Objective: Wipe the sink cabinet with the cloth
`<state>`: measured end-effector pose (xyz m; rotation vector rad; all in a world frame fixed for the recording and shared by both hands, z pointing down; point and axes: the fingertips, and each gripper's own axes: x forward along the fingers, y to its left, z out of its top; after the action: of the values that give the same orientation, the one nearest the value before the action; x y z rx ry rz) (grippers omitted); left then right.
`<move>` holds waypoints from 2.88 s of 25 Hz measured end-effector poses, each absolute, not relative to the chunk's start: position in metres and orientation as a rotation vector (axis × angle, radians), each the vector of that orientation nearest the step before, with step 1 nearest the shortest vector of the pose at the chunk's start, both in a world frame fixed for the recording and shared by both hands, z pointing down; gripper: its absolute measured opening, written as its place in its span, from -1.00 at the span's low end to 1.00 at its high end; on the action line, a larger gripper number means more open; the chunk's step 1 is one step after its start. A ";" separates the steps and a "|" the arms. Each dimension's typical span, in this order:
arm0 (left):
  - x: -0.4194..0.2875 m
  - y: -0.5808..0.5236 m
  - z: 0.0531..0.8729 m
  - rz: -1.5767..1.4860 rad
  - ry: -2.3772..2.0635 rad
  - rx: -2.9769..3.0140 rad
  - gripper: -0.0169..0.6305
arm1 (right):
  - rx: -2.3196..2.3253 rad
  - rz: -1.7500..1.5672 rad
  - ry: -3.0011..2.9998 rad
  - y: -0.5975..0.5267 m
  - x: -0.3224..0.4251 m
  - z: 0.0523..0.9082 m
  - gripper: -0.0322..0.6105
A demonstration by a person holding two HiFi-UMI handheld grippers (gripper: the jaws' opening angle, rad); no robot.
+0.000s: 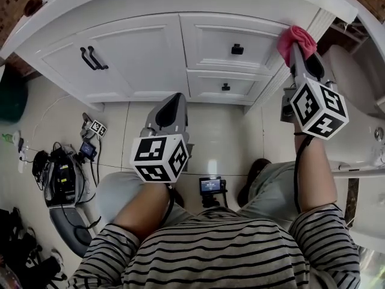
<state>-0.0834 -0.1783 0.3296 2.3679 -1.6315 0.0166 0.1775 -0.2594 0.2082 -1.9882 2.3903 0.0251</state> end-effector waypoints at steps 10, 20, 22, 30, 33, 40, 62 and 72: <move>-0.096 -0.178 0.330 -0.006 -1.642 2.346 -0.95 | -1.446 0.066 2.920 -0.280 -0.048 0.258 -0.59; -0.091 -0.178 0.327 -0.005 -1.621 2.369 -0.95 | -1.669 -0.138 2.728 -0.287 0.061 0.257 -0.59; -0.087 -0.178 0.329 0.009 -1.622 2.373 -0.95 | -1.711 -0.160 2.665 -0.284 0.086 0.251 -0.60; -0.080 -0.176 0.332 0.044 -1.628 2.380 -0.95 | -1.994 -0.166 2.506 -0.280 0.180 0.261 -0.60; -0.080 -0.173 0.329 0.040 -1.627 2.387 -0.95 | -2.004 -0.191 2.469 -0.268 0.181 0.259 -0.61; -0.085 -0.171 0.323 0.000 -1.631 2.381 -0.95 | -1.571 -0.172 2.814 -0.260 0.017 0.280 -0.61; -0.075 -0.170 0.324 0.007 -1.592 2.397 -0.95 | -1.844 -0.061 2.810 -0.276 0.070 0.311 -0.61; -0.067 -0.170 0.327 0.038 -1.585 2.415 -0.95 | -2.174 -0.188 2.558 -0.282 0.172 0.317 -0.61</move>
<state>-0.0665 -0.1696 0.3267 2.4147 -1.5849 0.0378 0.1723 -0.2821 0.3172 -2.1736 2.5576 -0.1878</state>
